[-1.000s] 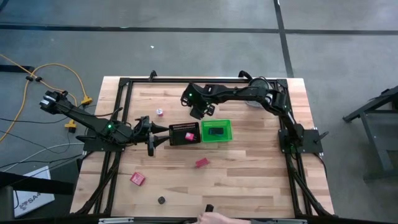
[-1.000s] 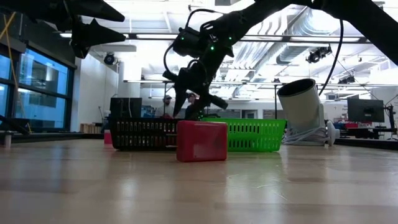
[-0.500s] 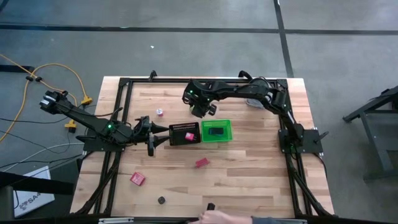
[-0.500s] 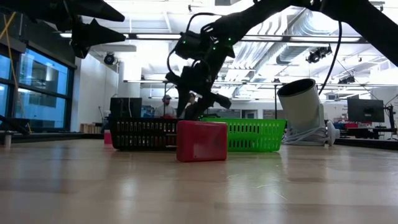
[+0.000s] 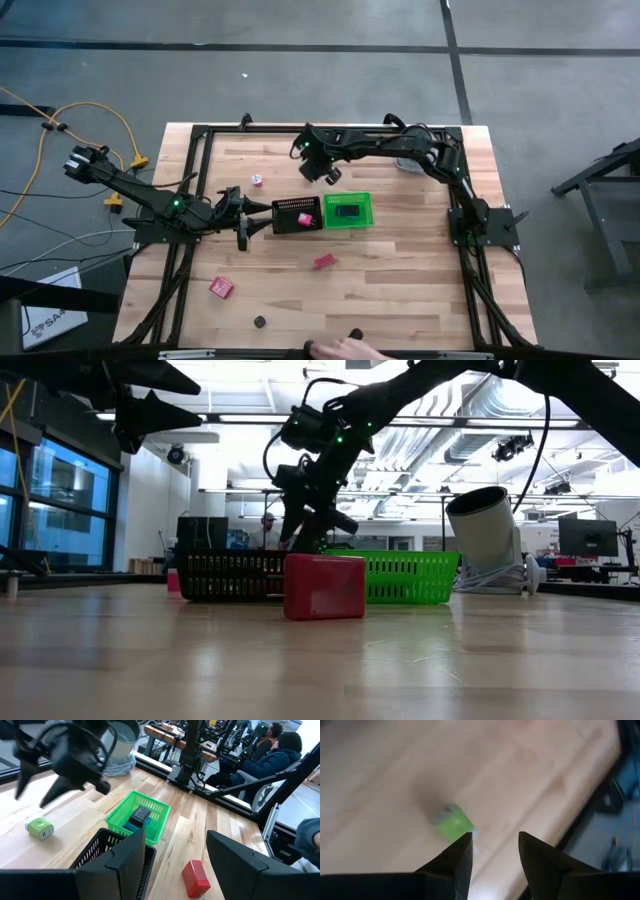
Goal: Pick & Place Office items
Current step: Put the green charger adapter into the black bin
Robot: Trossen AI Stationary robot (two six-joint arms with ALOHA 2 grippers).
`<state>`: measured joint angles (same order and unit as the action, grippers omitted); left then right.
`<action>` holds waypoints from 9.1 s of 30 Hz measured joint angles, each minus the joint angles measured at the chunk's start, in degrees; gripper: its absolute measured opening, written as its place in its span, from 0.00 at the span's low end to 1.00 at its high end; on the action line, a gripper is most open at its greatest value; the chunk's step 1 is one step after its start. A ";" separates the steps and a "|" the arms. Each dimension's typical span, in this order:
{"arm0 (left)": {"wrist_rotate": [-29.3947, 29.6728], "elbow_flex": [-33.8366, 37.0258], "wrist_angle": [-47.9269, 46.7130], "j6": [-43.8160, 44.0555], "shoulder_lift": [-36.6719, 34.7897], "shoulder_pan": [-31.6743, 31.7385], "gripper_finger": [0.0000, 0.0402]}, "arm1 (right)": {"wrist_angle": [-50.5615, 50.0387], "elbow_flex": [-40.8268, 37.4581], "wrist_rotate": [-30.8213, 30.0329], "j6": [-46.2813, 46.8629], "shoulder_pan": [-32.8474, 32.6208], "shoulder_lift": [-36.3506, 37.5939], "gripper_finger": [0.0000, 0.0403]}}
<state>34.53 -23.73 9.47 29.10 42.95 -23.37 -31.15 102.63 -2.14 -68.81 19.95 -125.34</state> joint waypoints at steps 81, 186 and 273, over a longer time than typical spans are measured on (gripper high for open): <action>0.00 0.01 0.03 0.00 0.01 0.00 0.51 | 10.03 -42.27 11.49 65.59 -5.62 41.27 0.36; -25.31 -41.56 -25.80 2.48 47.67 47.95 0.51 | -0.01 -42.25 11.04 62.51 -5.71 41.23 0.36; -25.42 -49.44 -33.18 21.70 69.61 46.72 0.51 | -5.88 -42.25 11.48 61.24 -5.72 41.22 0.36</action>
<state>9.11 -73.17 -23.70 50.81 112.55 23.35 -37.04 60.38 9.34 -7.57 14.23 -84.12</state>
